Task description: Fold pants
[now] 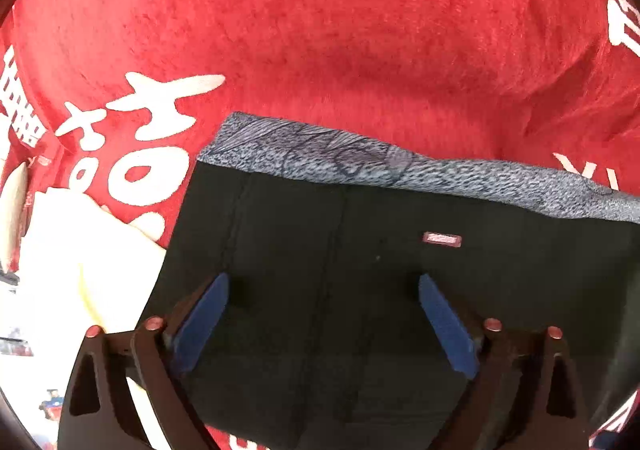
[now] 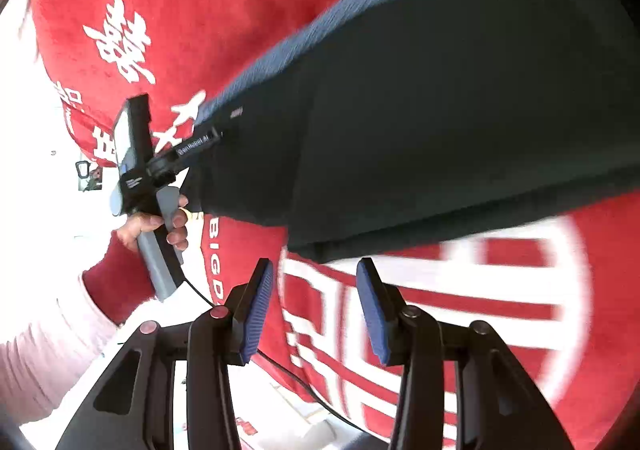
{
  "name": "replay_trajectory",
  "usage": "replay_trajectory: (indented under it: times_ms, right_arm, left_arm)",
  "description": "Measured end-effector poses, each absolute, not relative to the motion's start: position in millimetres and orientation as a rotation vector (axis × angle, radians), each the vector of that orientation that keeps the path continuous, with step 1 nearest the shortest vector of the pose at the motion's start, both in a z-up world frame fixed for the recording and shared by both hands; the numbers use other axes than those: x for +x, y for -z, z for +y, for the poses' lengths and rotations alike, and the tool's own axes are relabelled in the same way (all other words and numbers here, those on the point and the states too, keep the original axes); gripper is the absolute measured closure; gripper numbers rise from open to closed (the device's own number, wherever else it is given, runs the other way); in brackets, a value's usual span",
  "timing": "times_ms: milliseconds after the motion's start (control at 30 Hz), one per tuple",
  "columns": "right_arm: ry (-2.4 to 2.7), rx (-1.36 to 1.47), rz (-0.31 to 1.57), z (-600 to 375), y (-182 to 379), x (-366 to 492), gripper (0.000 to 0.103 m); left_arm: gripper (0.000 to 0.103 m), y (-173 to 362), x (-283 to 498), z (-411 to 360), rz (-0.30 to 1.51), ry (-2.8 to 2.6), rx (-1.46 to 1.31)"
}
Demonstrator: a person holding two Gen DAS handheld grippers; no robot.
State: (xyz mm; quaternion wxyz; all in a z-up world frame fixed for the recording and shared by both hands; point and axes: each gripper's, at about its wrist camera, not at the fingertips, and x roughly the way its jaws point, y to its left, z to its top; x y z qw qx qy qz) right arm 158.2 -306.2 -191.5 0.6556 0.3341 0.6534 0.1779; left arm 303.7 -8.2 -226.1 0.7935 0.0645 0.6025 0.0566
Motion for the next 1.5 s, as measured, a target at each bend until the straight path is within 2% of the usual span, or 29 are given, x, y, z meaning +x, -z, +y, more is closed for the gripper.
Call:
replay_trajectory:
  times_ms: [67, 433, 467, 500, 533, 700, 833, 900, 1000, 1033, 1100, 1267, 1400, 1500]
  right_arm:
    - [-0.405, 0.763, 1.483, -289, 200, 161, 0.056]
    - [-0.294, 0.910, 1.440, -287, 214, 177, 0.056]
    - [-0.285, 0.938, 1.434, -289, 215, 182, 0.061]
    - [-0.253, 0.933, 1.437, -291, 214, 189, 0.074]
    - [-0.218, 0.892, 1.440, -293, 210, 194, 0.096]
    - [-0.252, 0.686, 1.395, -280, 172, 180, 0.096]
    - [-0.194, 0.728, 1.475, -280, 212, 164, 0.096]
    - [-0.207, 0.756, 1.457, -282, 212, 162, 0.096]
    - [-0.224, 0.775, 1.500, -287, 207, 154, 0.087]
    - [-0.220, 0.770, 1.542, -291, 206, 150, 0.076]
    - [-0.198, 0.738, 1.557, -304, 196, 143, 0.073]
    - [-0.105, 0.577, 1.444, -357, 148, 150, 0.073]
    - [-0.009, 0.418, 1.370, -390, 128, 183, 0.073]
    - [0.029, 0.340, 1.369, -409, 136, 203, 0.073]
  left_arm:
    - [0.000, 227, 300, -7, 1.281, -0.107, 0.121]
    - [0.000, 234, 300, 6, 1.262, -0.058, 0.091]
    - [0.000, 233, 300, 6, 1.265, -0.060, 0.092]
    - [0.000, 232, 300, 5, 1.271, -0.061, 0.095]
    - [0.000, 229, 298, 1, 1.277, -0.061, 0.098]
    - [0.000, 223, 290, -9, 1.274, -0.023, 0.149]
    - [0.000, 227, 288, -8, 1.250, -0.020, 0.160]
    - [0.000, 225, 286, -10, 1.253, -0.020, 0.172]
    - [0.000, 218, 284, -16, 1.272, -0.039, 0.193]
    - [0.000, 214, 281, -20, 1.281, -0.034, 0.198]
    - [0.000, 201, 271, -36, 1.273, 0.005, 0.197]
    - [0.000, 177, 238, -101, 1.278, 0.190, 0.151]
    - [0.000, 186, 222, -161, 1.300, 0.273, 0.131]
    - [0.000, 207, 211, -193, 1.344, 0.275, 0.131]
